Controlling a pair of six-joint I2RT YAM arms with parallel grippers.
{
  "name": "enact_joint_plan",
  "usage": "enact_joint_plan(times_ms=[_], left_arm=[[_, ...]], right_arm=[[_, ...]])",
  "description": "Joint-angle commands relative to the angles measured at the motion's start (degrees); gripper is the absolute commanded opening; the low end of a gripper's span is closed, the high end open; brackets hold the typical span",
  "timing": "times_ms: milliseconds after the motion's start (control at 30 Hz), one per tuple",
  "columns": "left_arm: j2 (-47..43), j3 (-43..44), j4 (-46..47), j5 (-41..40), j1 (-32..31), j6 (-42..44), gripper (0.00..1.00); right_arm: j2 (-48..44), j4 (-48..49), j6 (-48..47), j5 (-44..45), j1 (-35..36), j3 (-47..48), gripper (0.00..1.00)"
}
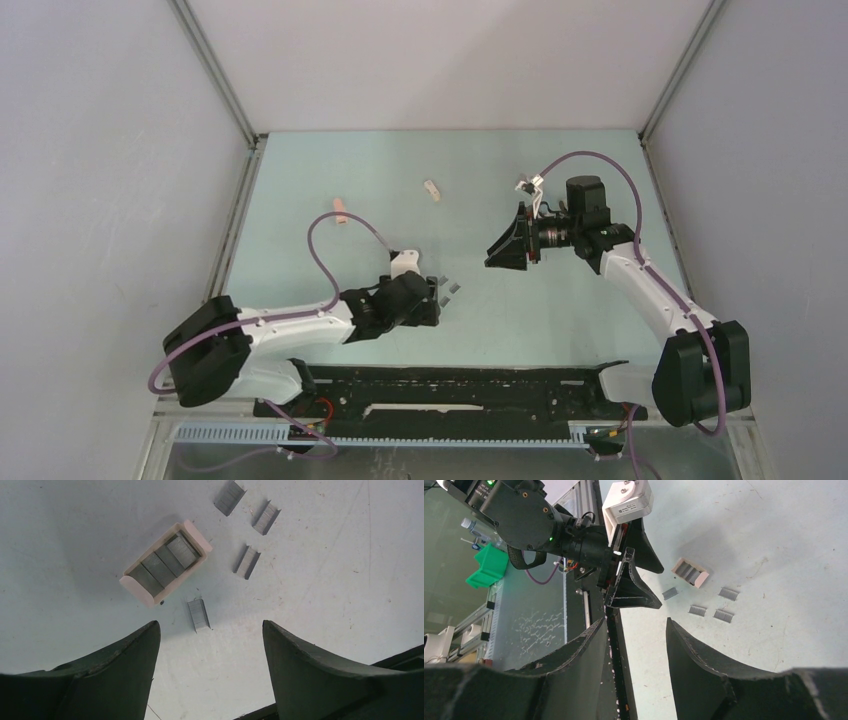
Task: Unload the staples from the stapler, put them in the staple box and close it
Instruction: Pick up the staple from the center of the board.
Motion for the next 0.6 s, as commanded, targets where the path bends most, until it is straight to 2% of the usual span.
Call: enact_joint_plan(times_ms=[0,467,567], left_arm=[[0.5,2.7,-0.4,-2.8,-0.4,-1.5,0.79],[4.7,4.7,-0.9,-4.1,-0.5,-4.7,0.77],[6.5,6.5,-1.6,-3.6,-0.5,-4.8,0.70]], right_arm=[[-1.0,-0.3,-1.2,-0.6,-0.2,2.1,0.56],[-0.8,-0.3,-1.0,-0.8,-0.2,2.1,0.56],[-0.8,-0.3,-1.0,-0.9,-0.2,2.1,0.56]])
